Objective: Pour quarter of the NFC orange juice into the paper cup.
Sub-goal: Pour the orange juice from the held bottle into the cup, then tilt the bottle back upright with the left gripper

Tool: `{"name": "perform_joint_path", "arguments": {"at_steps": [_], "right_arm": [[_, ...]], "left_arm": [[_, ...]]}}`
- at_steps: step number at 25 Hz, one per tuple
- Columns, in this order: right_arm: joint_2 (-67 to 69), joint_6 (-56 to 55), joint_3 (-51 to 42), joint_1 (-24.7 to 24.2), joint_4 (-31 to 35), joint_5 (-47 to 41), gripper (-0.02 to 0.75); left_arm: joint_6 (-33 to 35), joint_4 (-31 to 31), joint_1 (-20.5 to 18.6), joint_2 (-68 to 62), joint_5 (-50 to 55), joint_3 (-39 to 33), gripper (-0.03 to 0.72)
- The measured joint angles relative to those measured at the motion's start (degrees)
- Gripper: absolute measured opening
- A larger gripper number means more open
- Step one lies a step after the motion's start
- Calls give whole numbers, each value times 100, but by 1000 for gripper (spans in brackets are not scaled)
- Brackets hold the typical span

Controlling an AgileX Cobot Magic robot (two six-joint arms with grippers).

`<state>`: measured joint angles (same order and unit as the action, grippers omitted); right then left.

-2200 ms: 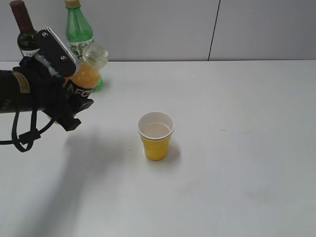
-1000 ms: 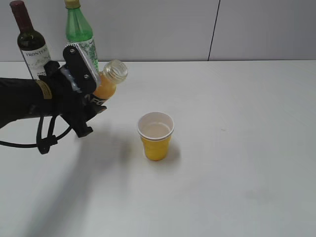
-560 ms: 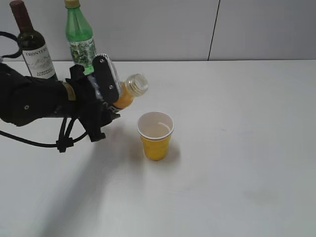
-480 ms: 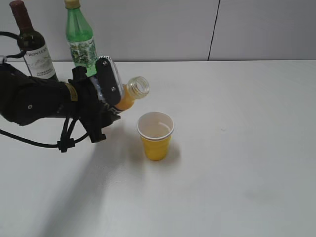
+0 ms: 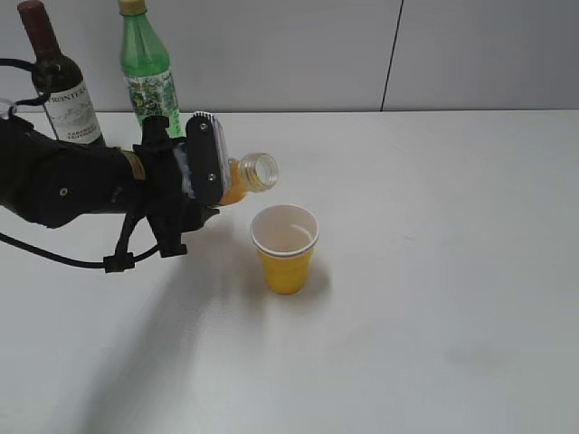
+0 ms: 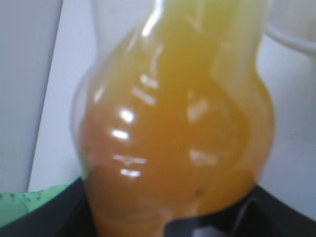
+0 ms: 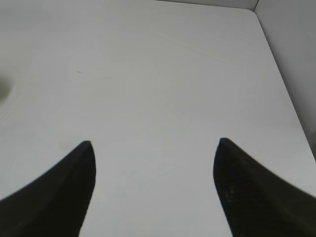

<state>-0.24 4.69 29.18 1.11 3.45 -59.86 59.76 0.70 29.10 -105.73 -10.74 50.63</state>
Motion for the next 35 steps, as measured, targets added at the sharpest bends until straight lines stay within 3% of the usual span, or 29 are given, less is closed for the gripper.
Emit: {"name": "perform_joint_path", "arguments": {"at_steps": [5,8,12,25,35], "right_arm": [[0,0,0,0,0,0,591],[0,0,0,0,0,0,591],[0,0,0,0,0,0,591],[0,0,0,0,0,0,591],[0,0,0,0,0,0,591]], "left_arm": [[1588,1452,53,-84,-785,2,450],[2023,1892,98,-89,-1049,2,450],[2488,2008,105,-89,-1094,2,450],[3114,2038,334,-106,-1452,-6,450],[3185,2067,346,-111,-2277,-721,450]]}}
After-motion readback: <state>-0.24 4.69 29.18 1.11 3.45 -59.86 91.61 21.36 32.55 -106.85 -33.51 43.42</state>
